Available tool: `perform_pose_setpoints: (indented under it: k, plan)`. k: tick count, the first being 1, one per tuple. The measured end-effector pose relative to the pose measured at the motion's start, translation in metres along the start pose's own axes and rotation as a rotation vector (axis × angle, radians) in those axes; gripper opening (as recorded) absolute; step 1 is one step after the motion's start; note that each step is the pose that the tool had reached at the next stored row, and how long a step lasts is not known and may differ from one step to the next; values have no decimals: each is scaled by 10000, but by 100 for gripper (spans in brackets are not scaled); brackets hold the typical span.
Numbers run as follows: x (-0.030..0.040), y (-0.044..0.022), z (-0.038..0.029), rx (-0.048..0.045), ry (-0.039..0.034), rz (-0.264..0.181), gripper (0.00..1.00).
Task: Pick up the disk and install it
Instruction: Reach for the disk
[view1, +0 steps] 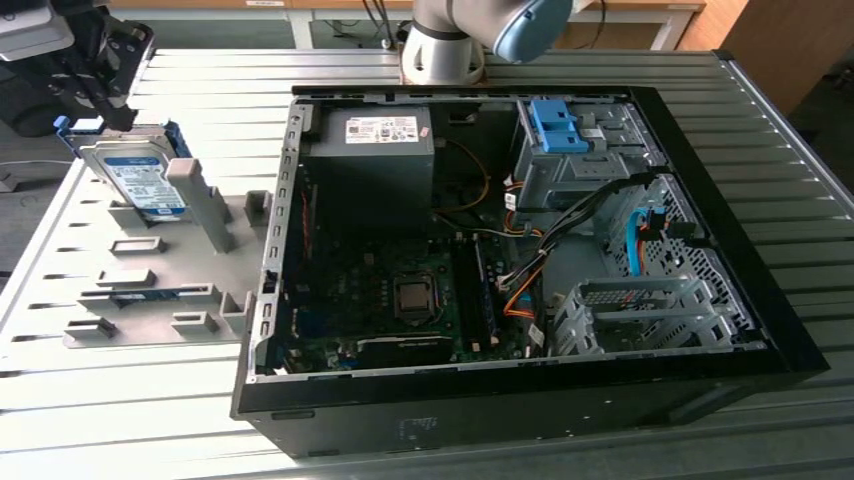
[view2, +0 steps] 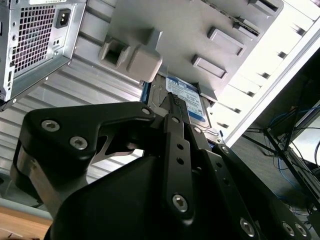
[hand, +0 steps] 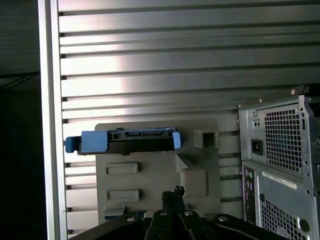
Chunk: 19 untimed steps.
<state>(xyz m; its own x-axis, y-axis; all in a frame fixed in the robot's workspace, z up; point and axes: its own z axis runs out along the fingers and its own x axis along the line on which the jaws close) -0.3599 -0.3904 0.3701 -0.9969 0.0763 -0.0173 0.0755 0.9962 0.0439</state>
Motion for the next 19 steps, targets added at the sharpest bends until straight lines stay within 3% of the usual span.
perform_pose_setpoints:
  k: [19]
  plan:
    - [95, -3, 8, 1, 1, -1, 11]
